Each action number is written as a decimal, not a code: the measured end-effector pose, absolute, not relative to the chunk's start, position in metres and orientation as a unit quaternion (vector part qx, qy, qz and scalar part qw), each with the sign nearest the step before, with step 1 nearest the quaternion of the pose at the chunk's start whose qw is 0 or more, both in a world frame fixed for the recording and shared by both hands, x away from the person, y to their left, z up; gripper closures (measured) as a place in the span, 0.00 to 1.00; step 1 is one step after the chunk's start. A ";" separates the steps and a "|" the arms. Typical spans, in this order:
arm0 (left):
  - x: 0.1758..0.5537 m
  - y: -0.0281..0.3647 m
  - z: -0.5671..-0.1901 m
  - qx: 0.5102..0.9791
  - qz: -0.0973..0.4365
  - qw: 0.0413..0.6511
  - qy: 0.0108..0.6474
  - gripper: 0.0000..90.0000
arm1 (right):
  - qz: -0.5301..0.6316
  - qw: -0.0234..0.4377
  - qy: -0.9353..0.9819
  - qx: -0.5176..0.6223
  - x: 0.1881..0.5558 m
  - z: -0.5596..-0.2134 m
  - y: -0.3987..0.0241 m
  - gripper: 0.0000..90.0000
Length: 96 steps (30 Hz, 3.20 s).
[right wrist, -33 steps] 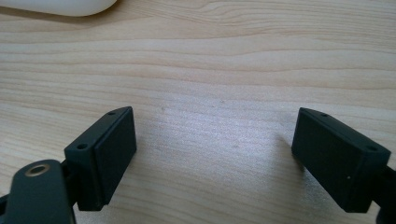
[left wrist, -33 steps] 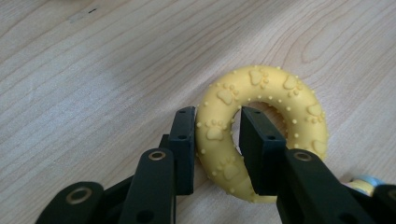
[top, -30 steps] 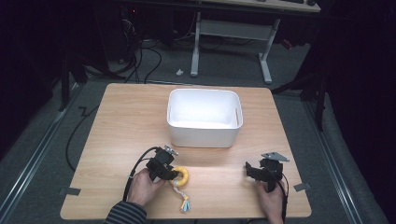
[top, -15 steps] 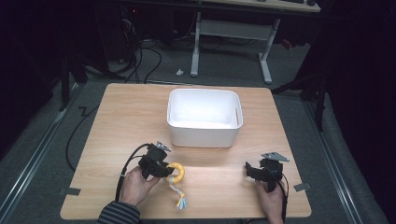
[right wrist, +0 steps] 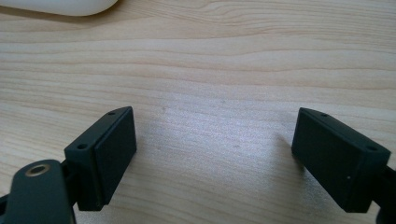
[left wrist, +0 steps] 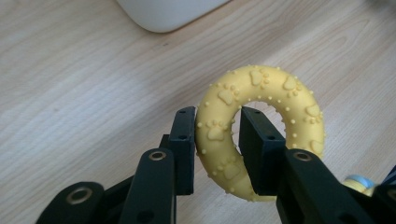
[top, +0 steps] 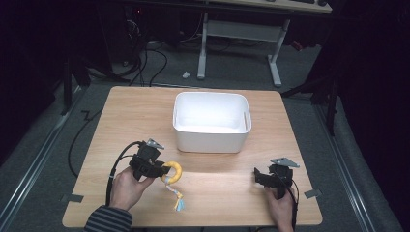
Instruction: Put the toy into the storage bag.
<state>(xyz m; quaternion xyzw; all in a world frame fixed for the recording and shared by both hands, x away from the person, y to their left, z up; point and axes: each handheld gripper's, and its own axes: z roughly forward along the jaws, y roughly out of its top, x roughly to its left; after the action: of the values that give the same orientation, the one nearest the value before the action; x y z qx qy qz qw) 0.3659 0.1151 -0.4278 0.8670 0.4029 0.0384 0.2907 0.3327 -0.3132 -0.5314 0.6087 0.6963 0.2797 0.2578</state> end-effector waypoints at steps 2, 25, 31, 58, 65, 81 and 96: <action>0.367 0.119 -0.422 0.864 0.037 0.296 0.406 0.75 | 0.280 0.258 0.697 0.608 0.333 -0.531 -0.313 0.15; 0.380 0.128 -0.362 0.847 0.054 0.344 0.402 0.75 | 0.280 0.259 0.696 0.609 0.333 -0.532 -0.313 0.15; 0.386 0.125 -0.346 0.848 0.054 0.347 0.397 0.76 | 0.280 0.259 0.696 0.609 0.333 -0.532 -0.313 0.15; 0.420 0.089 -0.300 0.856 0.050 0.355 0.372 0.76 | 0.280 0.258 0.697 0.608 0.333 -0.532 -0.313 0.15; 0.429 0.083 -0.295 0.858 0.053 0.350 0.372 0.76 | 0.280 0.258 0.697 0.608 0.333 -0.532 -0.313 0.15; 0.447 0.063 -0.284 0.858 0.059 0.348 0.373 0.76 | 0.281 0.258 0.698 0.606 0.333 -0.532 -0.313 0.15; 0.467 0.043 -0.276 0.859 0.060 0.343 0.376 0.76 | 0.280 0.257 0.698 0.606 0.332 -0.531 -0.312 0.15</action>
<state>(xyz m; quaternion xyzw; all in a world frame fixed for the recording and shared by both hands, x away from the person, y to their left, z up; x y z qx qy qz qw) 0.4672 0.0427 -0.2759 0.8588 0.3761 0.0599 0.3426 0.3323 -0.3125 -0.5315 0.6064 0.6985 0.2804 0.2566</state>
